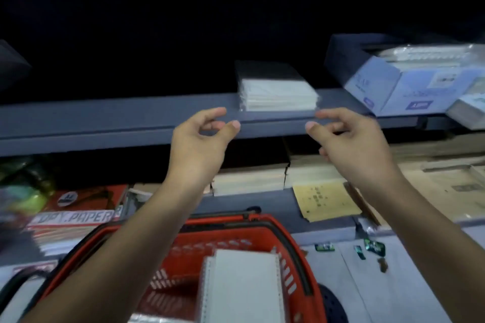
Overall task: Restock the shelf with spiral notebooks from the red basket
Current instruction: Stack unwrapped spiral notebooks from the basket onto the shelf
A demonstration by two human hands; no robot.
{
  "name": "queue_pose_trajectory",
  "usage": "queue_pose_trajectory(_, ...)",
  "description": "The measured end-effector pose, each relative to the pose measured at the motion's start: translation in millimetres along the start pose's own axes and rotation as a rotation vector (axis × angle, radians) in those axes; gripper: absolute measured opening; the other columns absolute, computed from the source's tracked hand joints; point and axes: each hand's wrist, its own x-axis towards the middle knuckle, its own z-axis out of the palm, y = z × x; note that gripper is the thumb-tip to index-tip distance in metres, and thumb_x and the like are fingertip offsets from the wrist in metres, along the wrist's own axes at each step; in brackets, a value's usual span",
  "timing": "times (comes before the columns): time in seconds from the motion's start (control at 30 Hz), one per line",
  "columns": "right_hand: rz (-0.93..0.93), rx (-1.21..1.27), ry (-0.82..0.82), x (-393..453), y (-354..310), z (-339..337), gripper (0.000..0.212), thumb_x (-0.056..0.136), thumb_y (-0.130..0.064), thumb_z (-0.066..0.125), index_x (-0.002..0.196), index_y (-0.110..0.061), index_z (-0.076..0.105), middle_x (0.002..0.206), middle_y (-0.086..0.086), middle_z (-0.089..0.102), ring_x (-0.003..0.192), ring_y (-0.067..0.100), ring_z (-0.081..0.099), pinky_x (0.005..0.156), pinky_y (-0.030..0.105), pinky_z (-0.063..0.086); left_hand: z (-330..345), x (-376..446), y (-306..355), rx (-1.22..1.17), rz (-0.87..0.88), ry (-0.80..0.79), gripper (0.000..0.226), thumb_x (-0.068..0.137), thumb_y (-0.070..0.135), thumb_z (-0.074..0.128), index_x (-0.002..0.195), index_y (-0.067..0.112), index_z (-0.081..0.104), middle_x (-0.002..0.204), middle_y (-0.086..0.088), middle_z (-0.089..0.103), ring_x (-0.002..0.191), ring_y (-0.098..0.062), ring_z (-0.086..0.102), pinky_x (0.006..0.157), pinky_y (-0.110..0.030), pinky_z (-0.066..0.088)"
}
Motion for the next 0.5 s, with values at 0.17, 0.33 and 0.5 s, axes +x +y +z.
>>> queue_pose_trajectory(0.17, 0.129, -0.094, -0.36, -121, 10, 12, 0.026, 0.085, -0.05, 0.068, 0.107, -0.036, 0.067, 0.093, -0.016, 0.065, 0.083, 0.007, 0.067, 0.081, 0.038, 0.057, -52, -101, -42, -0.083, -0.298, -0.156, 0.024, 0.086, 0.015, 0.074, 0.11, 0.017, 0.072, 0.074, -0.006, 0.067, 0.065, -0.015, 0.057, 0.057, -0.023, 0.049)
queue_pose_trajectory(0.33, 0.231, -0.359, -0.766, -176, 39, 47, 0.051, 0.092, -0.057, 0.059, 0.136, -0.034, 0.053, 0.131, -0.011, 0.056, 0.104, 0.008, 0.059, 0.084, 0.023, 0.043, -82, -159, -110, 0.027, -0.528, -0.189, 0.027, 0.083, 0.008, 0.076, 0.11, 0.011, 0.073, 0.082, -0.007, 0.073, 0.069, -0.018, 0.059, 0.06, -0.027, 0.05)
queue_pose_trajectory(0.5, 0.297, -0.591, -0.842, -190, 65, 68, 0.059, 0.092, -0.058, 0.057, 0.134, -0.017, 0.055, 0.127, 0.002, 0.063, 0.109, 0.019, 0.061, 0.088, 0.03, 0.05, -81, -170, -145, 0.051, -0.666, -0.245, 0.022, 0.086, 0.008, 0.074, 0.107, 0.012, 0.072, 0.088, -0.007, 0.072, 0.072, -0.017, 0.062, 0.069, -0.027, 0.054)
